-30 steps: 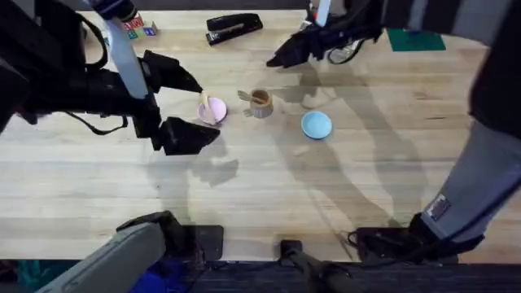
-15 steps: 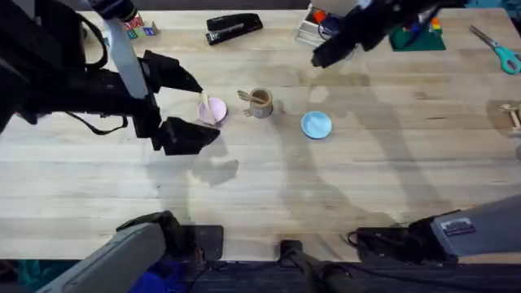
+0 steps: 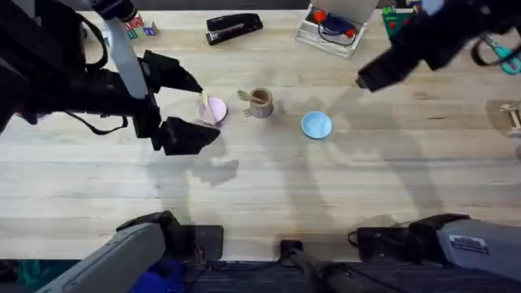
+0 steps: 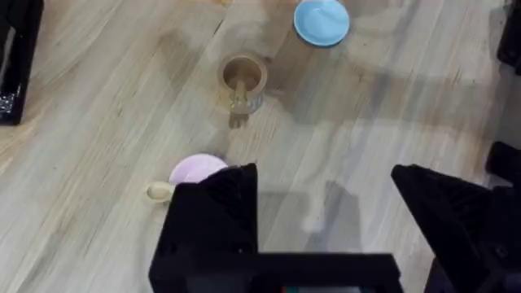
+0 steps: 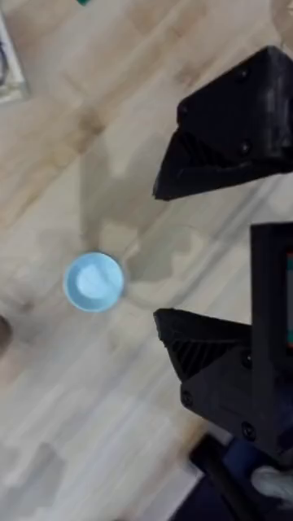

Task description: Pick up a utensil and set it on the pink plate, then put the other utensil in the container.

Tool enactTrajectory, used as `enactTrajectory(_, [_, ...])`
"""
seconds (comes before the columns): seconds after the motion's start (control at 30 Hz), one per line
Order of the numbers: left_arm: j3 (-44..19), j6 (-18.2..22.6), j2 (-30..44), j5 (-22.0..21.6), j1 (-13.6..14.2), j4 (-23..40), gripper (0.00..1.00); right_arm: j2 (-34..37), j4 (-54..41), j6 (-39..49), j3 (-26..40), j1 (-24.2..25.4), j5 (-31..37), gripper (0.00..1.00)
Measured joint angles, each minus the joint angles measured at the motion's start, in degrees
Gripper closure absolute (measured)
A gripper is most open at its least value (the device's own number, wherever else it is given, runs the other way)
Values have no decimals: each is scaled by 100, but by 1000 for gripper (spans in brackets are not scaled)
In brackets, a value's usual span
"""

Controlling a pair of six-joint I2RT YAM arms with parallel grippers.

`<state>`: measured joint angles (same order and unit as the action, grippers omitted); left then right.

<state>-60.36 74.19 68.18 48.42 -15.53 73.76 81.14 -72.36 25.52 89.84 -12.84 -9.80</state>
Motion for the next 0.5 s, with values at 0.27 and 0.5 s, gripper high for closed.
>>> enactTrajectory(0.27, [0, -2, 0, 0, 0, 0, 5, -318, -1007, -365, 0, 0, 587, 236])
enactTrajectory(0.5, [0, 0, 0, 0, 0, 0, 6, -669, -1309, -697, 0, 0, 749, 247])
